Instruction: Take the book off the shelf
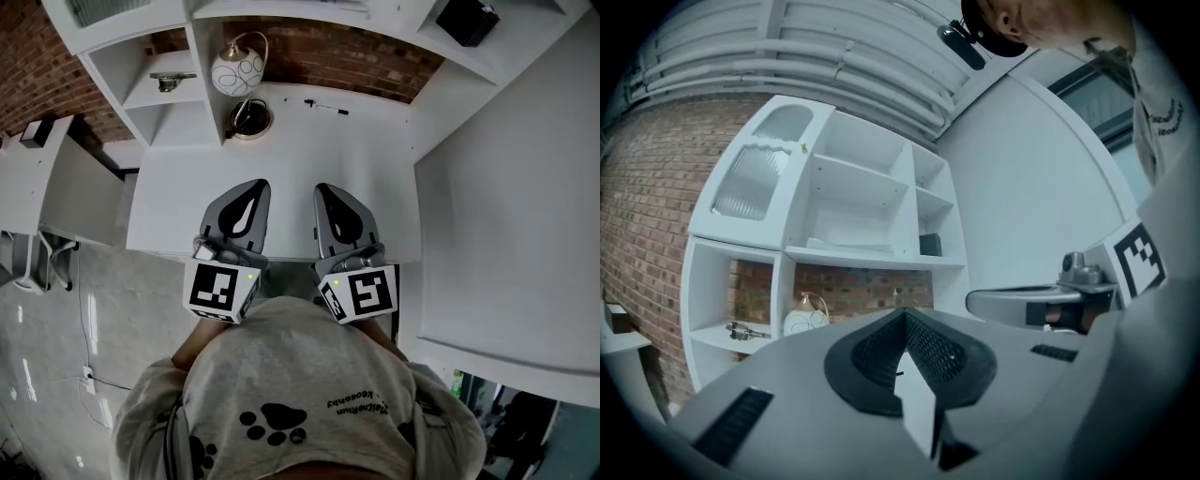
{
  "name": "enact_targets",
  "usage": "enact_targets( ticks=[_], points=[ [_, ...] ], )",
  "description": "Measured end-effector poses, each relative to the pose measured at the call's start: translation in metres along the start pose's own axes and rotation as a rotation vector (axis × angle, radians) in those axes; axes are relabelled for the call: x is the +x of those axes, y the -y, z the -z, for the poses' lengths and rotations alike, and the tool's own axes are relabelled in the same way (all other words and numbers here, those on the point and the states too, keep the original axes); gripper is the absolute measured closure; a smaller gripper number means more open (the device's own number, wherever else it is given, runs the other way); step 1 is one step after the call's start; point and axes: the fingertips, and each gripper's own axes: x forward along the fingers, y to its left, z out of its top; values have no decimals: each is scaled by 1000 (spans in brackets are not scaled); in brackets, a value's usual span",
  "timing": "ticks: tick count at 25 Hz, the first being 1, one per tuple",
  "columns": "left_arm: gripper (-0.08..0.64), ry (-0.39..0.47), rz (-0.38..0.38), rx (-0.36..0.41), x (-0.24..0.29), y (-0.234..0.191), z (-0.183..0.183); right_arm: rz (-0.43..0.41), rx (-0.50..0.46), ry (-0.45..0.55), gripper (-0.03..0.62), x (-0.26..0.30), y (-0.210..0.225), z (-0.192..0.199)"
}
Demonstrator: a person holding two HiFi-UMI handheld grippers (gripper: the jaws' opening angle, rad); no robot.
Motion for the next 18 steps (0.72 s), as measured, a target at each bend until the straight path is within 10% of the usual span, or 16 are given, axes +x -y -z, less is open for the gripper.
enact_targets(
  ticks=[18],
  points=[
    [551,17,88,11,82,-87,8,87,-46,-17,575,103,27,20]
  ],
)
